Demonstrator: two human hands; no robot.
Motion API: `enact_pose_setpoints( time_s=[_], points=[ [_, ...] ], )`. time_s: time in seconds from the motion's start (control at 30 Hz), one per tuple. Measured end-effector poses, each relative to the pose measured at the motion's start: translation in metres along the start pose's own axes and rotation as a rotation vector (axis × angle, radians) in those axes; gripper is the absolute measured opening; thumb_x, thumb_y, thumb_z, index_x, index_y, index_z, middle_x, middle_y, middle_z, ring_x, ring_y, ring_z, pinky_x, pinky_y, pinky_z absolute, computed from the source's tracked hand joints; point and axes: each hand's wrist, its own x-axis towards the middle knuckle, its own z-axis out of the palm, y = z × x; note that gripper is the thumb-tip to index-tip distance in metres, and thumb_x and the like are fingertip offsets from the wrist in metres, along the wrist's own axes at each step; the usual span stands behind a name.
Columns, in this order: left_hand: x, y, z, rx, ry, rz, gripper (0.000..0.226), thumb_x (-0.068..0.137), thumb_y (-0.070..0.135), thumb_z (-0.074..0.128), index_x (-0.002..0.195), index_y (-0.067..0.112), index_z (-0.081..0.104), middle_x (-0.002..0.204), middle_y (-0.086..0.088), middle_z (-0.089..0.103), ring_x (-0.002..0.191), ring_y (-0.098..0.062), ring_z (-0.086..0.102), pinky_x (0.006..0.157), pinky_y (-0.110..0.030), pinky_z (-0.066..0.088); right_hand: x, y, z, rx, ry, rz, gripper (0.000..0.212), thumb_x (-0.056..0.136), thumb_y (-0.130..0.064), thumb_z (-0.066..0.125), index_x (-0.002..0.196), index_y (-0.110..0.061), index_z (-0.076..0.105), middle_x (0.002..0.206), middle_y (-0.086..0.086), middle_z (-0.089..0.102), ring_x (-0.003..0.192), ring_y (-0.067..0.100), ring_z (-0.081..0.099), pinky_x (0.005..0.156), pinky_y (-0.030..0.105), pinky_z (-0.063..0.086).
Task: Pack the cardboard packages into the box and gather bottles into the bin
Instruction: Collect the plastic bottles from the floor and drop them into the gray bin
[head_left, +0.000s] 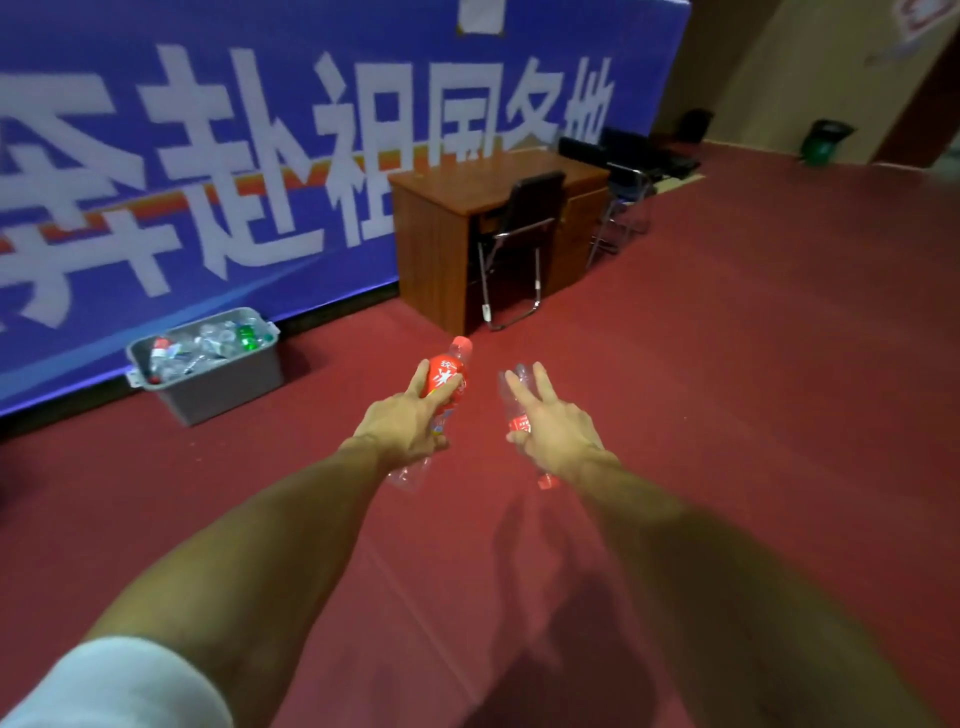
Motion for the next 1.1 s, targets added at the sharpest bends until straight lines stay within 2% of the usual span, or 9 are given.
enact_pose_setpoints(
  time_s=[0.3,0.5,0.8,1.0,1.1],
  points=[
    [0.138,-0.126,-0.033,-0.020,0.076,-0.230,0.090,0.092,0.046,0.065,0.156,0.045,0.003,0.167,-0.004,-0.012,0.124,-0.036,0.055,0.095,-0.041,0.049,0.234,-0.063,-0.015,-0.039,-0.026,-0.223,0.081,0.100,-0.034,0.059,0.159,-0.036,0.004,0.167,0.004,-0.013,0.125,0.035,0.055,0.101,0.042,0.045],
    [0.200,-0.210,-0.064,-0.031,0.106,-0.399,0.088,0.093,0.045,0.064,0.156,0.046,0.003,0.167,-0.002,-0.011,0.127,-0.032,0.053,0.096,-0.043,0.050,0.368,-0.114,-0.036,-0.069,-0.080,-0.377,0.082,0.098,-0.033,0.061,0.159,-0.037,0.006,0.167,0.004,-0.013,0.129,0.034,0.053,0.102,0.040,0.045],
    [0.251,-0.400,-0.089,-0.038,0.163,-0.611,0.087,0.093,0.044,0.064,0.157,0.041,0.004,0.167,-0.003,-0.009,0.131,-0.035,0.050,0.094,-0.044,0.049,0.539,-0.278,-0.010,-0.115,-0.108,-0.648,0.081,0.098,-0.034,0.061,0.159,-0.037,0.007,0.167,0.004,-0.011,0.123,0.034,0.057,0.099,0.041,0.047],
    [0.278,-0.537,-0.106,-0.039,0.169,-0.699,0.088,0.093,0.043,0.065,0.157,0.040,0.005,0.167,-0.005,-0.008,0.127,-0.036,0.053,0.097,-0.045,0.049,0.634,-0.383,0.016,-0.098,-0.144,-0.733,0.084,0.097,-0.032,0.062,0.158,-0.039,0.005,0.167,0.003,-0.012,0.125,0.033,0.055,0.097,0.039,0.048],
    [0.293,-0.585,-0.116,-0.075,0.164,-0.749,0.089,0.093,0.044,0.065,0.157,0.041,0.003,0.167,-0.006,-0.007,0.123,-0.035,0.056,0.095,-0.046,0.053,0.676,-0.423,0.020,-0.113,-0.156,-0.725,0.084,0.097,-0.031,0.062,0.159,-0.037,0.006,0.167,0.004,-0.010,0.125,0.033,0.055,0.097,0.039,0.048]
  ],
)
